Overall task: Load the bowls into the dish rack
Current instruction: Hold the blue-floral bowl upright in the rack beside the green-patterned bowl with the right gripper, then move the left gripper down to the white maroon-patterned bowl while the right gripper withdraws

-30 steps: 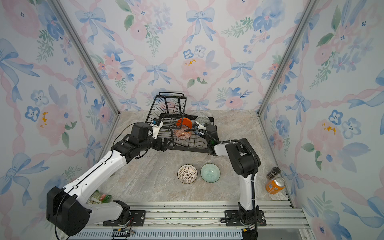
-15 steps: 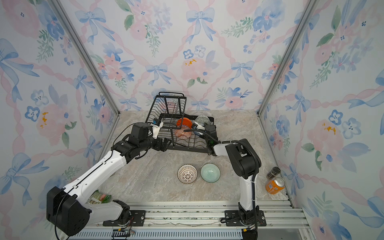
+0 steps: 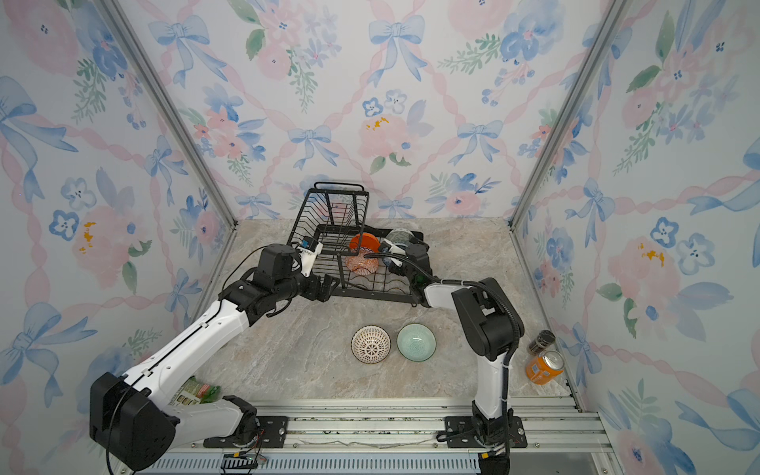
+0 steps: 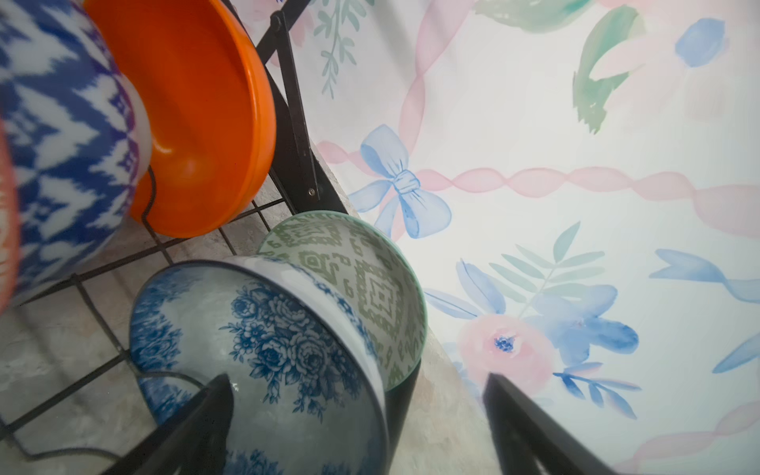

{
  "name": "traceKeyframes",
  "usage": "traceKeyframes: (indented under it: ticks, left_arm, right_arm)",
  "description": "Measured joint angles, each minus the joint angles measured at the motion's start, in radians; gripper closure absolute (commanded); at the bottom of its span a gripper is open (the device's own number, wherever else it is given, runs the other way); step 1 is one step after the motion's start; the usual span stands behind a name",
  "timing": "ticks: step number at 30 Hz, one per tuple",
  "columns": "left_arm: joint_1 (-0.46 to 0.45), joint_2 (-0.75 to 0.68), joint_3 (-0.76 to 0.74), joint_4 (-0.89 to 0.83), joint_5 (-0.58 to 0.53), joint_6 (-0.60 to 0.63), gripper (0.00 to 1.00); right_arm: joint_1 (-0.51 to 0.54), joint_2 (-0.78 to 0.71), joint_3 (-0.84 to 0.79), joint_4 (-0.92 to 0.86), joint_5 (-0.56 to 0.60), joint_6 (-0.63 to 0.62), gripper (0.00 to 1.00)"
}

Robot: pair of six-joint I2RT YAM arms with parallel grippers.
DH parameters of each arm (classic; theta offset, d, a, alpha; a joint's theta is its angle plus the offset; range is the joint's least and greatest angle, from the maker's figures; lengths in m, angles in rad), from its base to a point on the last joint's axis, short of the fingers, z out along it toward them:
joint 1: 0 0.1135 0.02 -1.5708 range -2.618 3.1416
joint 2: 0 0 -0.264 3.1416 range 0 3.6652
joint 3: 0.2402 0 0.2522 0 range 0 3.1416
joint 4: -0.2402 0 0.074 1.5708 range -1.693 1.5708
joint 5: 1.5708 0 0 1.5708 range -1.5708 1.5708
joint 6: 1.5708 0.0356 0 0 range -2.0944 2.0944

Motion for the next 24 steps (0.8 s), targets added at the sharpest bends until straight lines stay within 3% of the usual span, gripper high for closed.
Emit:
traceKeyframes:
  ticks: [5, 11, 18, 24]
  left_arm:
    - [0.000, 0.000, -0.005, 0.000, 0.000, 0.000, 0.02]
    - [0.000, -0.005, -0.011, 0.000, -0.004, 0.000, 0.02]
    - [-0.005, -0.045, -0.026, 0.001, 0.008, -0.026, 0.02]
    - [-0.063, -0.091, -0.091, 0.008, -0.011, -0.073, 0.02]
  right_arm:
    - [0.010, -0.043, -0.050, 0.004, 0.029, 0.019, 0.03]
    - [0.050, -0.208, -0.116, -0.042, 0.078, 0.095, 0.03]
    - [0.103, -0.481, -0.076, -0.388, 0.112, 0.324, 0.03]
    - [0.104, -0.627, 0.011, -0.717, 0.076, 0.553, 0.03]
